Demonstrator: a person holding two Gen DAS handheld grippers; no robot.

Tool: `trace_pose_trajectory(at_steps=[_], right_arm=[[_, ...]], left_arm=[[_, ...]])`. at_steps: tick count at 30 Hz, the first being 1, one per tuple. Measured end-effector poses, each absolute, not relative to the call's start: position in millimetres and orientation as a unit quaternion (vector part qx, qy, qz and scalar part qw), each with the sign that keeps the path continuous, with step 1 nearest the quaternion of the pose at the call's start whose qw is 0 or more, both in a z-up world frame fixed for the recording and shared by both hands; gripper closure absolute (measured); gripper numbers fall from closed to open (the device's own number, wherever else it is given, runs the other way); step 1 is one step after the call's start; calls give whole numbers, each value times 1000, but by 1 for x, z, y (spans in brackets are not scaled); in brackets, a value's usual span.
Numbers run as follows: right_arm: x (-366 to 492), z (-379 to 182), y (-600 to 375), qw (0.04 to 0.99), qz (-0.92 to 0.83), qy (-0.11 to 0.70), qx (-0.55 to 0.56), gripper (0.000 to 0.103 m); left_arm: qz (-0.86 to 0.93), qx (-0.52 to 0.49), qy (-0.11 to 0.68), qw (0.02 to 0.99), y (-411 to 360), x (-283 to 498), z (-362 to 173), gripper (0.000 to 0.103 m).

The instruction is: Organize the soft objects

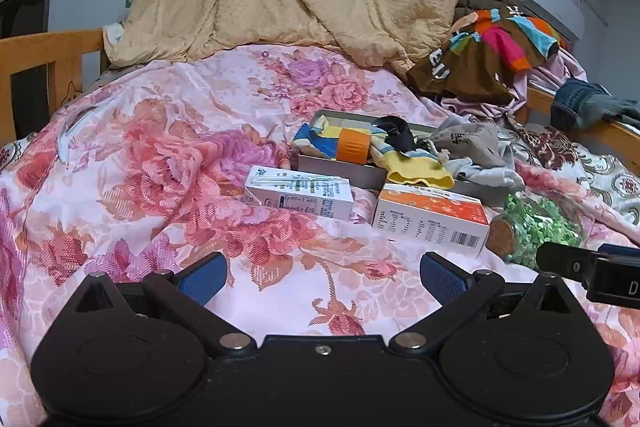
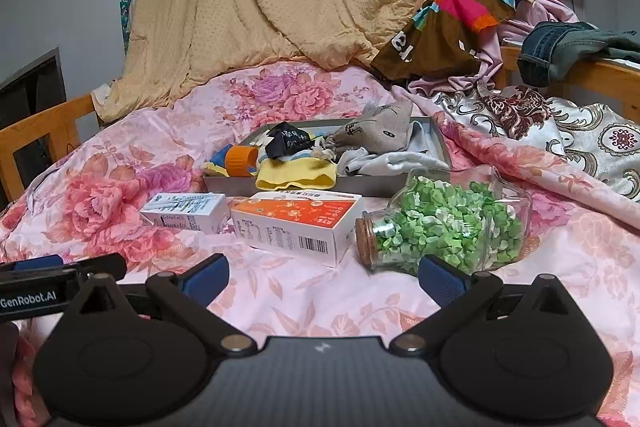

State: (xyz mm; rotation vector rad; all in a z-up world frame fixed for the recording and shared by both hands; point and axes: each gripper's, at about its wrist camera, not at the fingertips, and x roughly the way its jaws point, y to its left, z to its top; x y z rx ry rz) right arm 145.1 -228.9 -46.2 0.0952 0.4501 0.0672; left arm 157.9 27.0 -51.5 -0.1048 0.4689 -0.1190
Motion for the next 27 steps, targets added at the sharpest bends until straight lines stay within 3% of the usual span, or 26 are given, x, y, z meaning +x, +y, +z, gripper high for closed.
trace_pose_trajectory(at_steps=[27], right_arm=[[155,-53,-220,971,43,232,35,0]], left_arm=[[-40,-70,229,970,31,161,-54,1]])
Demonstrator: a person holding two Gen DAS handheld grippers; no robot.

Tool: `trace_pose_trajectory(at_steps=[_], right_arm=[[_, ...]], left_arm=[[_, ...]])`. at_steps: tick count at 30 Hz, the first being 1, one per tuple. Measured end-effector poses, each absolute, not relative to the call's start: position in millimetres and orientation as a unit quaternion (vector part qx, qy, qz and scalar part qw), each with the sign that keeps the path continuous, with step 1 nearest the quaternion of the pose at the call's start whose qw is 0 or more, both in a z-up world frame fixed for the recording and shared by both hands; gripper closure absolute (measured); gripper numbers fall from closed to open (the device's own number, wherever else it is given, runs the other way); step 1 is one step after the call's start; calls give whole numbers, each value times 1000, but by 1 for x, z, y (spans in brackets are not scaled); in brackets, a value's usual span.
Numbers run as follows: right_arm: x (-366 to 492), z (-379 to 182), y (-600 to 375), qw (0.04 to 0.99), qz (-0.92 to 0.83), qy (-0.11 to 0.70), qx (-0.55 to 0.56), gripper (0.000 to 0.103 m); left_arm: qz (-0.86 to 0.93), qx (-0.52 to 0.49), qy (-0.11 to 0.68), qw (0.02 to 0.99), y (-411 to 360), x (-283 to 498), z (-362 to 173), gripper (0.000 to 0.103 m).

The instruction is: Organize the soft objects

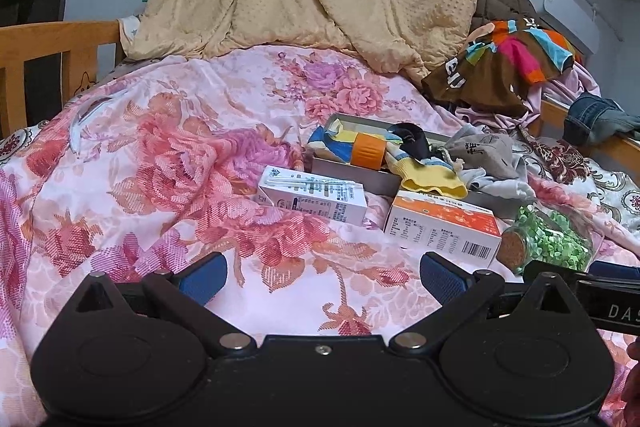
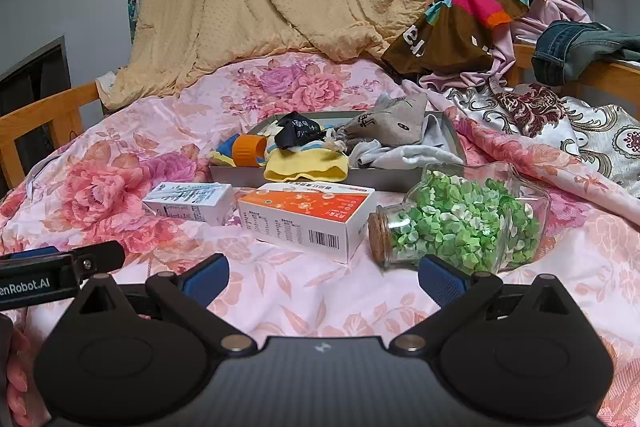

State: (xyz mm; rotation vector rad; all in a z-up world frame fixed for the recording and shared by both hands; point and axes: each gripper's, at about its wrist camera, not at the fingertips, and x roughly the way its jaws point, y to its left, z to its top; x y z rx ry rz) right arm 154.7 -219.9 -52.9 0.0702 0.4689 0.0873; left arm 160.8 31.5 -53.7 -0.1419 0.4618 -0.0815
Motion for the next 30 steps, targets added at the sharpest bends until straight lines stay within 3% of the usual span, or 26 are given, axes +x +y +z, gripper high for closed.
trace_pose_trajectory(at_steps=[30], right_arm=[[156,-54,-219,970,42,237,35,0]], left_arm=[[-46,-67,221,972,30,158,-52,1]])
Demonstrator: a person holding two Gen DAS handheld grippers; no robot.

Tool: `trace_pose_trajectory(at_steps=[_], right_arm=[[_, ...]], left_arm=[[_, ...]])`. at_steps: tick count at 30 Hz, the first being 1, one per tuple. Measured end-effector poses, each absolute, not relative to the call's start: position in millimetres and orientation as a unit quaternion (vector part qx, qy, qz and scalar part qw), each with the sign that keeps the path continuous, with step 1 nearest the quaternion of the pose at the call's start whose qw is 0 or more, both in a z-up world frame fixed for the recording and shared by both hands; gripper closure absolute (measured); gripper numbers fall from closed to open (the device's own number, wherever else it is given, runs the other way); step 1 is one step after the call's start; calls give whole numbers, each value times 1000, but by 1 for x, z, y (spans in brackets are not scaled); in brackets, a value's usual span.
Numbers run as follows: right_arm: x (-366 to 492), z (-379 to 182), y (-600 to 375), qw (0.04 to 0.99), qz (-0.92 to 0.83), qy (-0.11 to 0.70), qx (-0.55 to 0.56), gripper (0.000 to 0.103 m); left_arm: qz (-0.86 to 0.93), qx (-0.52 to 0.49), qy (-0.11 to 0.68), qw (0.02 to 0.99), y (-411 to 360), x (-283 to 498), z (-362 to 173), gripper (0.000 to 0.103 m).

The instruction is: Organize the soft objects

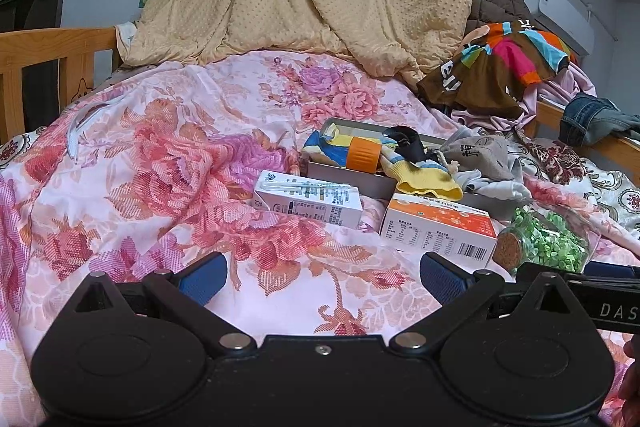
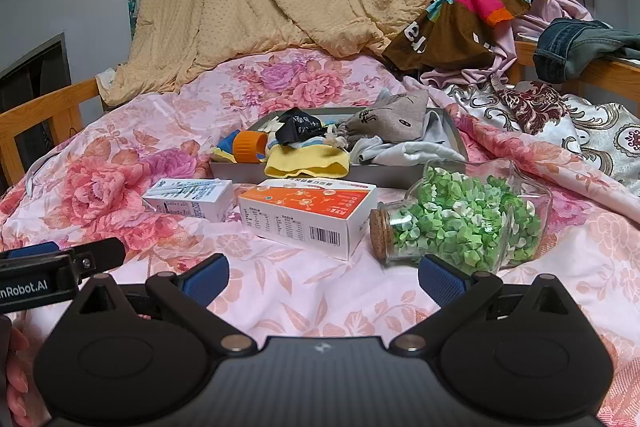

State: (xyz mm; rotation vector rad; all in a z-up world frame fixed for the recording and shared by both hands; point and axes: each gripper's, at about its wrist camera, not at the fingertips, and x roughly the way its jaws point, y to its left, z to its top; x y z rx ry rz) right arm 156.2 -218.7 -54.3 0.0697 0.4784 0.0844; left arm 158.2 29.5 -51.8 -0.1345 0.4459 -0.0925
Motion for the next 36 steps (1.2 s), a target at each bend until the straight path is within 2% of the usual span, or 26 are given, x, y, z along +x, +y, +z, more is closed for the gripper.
trace_pose_trajectory(at_steps=[36], right_arm=[[156,-55,-217,970,44,236,34,0]], left_arm=[[-43,-69,224,971,30,158,-56,1]])
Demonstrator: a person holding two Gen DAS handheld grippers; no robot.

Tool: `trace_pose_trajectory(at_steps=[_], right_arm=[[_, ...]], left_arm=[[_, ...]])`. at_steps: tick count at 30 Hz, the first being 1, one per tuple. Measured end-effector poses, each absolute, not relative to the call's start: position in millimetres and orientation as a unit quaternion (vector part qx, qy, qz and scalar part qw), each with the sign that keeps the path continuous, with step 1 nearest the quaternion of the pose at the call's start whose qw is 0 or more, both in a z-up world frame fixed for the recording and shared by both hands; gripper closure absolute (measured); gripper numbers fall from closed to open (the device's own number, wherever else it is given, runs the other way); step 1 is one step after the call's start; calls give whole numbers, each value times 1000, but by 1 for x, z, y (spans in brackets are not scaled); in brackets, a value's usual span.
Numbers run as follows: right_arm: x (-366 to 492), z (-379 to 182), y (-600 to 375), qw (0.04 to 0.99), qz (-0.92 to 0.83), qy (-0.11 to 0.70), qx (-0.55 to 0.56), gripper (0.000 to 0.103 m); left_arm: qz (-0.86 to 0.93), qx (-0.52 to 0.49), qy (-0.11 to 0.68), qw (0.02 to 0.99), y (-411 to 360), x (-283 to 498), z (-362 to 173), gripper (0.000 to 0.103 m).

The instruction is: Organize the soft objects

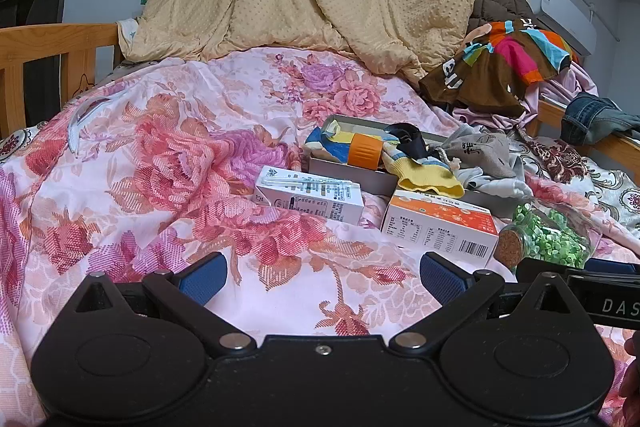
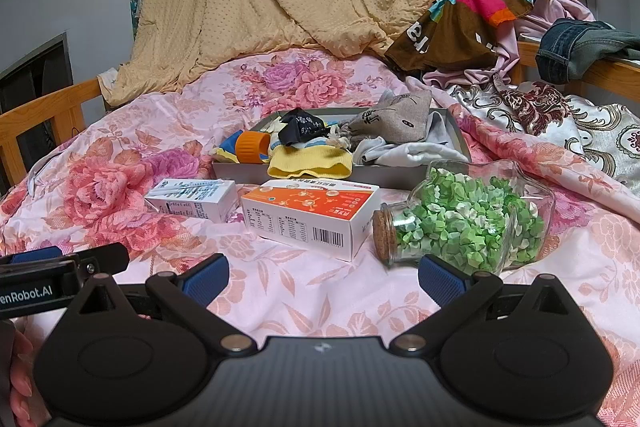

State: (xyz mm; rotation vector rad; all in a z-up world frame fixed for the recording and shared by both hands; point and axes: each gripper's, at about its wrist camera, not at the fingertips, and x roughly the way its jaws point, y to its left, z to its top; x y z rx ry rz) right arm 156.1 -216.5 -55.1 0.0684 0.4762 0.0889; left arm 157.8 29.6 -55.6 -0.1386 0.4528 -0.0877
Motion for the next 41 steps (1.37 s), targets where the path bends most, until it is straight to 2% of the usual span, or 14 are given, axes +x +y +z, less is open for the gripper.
trace_pose_trajectory(at_steps=[30,41], right_arm=[[156,-55,-216,970,44,237,33,0],[156,-57,-214,969,45,240,31,0]], left_arm=[[-60,-105,233,965,36,158,-53,1],[-63,-88,240,965,32,159,-52,1]])
